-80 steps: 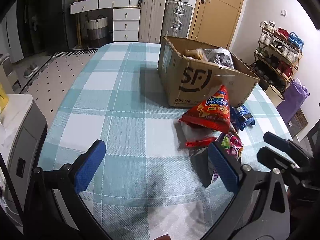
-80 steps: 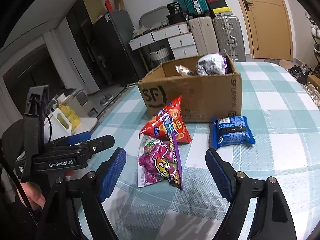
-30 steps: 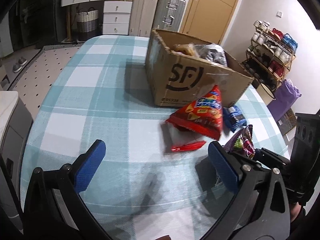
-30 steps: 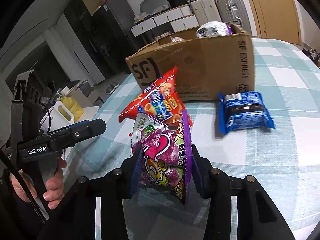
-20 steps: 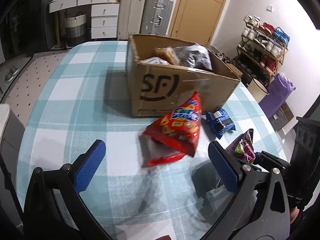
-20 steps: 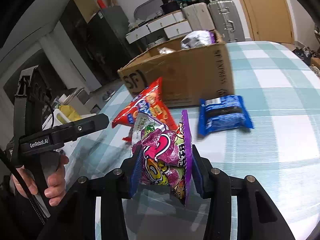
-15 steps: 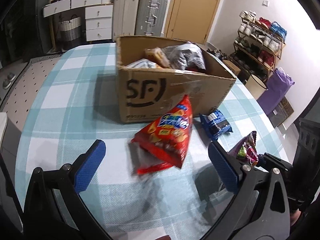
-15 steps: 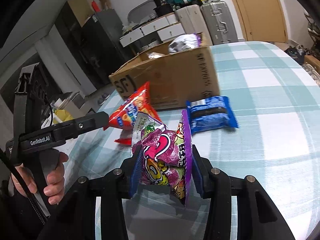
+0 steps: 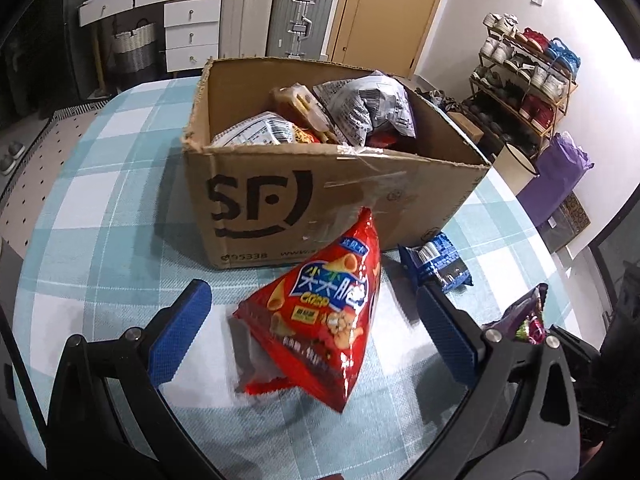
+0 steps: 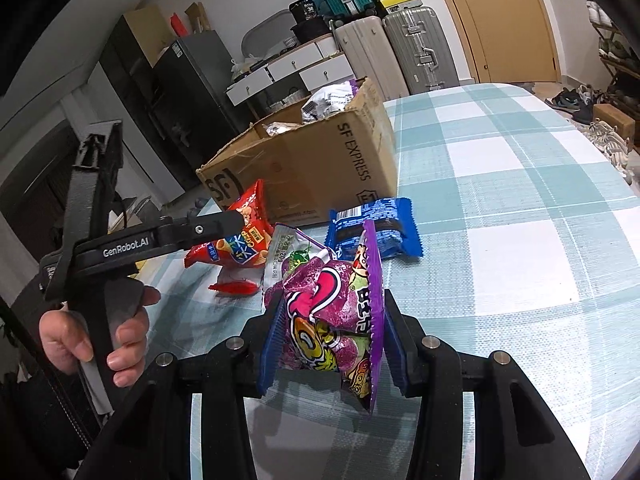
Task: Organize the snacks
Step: 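Grasp the red chip bag with the left gripper while the right gripper lifts the candy bag, then lift the red chip bag and candy bag toward the cardboard box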
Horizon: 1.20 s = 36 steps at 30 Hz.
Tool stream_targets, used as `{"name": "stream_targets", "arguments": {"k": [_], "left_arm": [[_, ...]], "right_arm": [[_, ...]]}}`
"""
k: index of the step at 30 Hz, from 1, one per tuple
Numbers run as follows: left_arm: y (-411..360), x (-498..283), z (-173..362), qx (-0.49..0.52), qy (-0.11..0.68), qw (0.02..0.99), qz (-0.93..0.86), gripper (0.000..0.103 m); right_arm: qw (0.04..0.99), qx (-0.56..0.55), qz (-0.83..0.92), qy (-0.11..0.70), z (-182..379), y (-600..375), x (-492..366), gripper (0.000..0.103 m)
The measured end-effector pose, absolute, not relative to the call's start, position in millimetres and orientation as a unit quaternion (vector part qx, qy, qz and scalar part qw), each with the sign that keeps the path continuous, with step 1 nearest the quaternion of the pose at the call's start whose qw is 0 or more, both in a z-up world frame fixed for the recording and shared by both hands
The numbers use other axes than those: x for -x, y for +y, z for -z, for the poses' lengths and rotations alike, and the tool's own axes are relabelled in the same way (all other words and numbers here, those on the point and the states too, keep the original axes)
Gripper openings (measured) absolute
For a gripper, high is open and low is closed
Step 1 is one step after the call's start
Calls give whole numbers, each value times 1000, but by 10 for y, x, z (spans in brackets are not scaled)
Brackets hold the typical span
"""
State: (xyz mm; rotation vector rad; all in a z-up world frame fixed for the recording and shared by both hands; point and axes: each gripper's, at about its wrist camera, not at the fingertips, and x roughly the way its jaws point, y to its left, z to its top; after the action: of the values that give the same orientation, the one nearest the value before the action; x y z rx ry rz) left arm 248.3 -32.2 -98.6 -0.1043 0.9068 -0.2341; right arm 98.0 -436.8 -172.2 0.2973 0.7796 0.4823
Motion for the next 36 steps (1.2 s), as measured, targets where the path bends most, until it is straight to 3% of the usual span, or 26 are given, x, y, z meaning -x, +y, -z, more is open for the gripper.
{"name": "stream_targets", "arguments": {"k": [7,9,11,17,36], "left_arm": [[-352,-2653,1109,55,446,887,104,100],[-339,-2701,1158,56,452,886,93,91],[-309,-2738,1207,70,458,881,100,72],[-361,-2747,1249,48,451,884,116,51],[-409,-2428,962,43,430,890,144,49]], "right_arm": [[885,-151,-231,376,1753,-4431,-1014,44],[884,-153,-230,376,1753,-4451,-1005,44],[884,-154,-230,377,1765,-4466,-1020,44],[884,-154,-229,377,1748,-4462,-1029,44],[894,-147,-228,356,1549,-4416,-875,44]]}}
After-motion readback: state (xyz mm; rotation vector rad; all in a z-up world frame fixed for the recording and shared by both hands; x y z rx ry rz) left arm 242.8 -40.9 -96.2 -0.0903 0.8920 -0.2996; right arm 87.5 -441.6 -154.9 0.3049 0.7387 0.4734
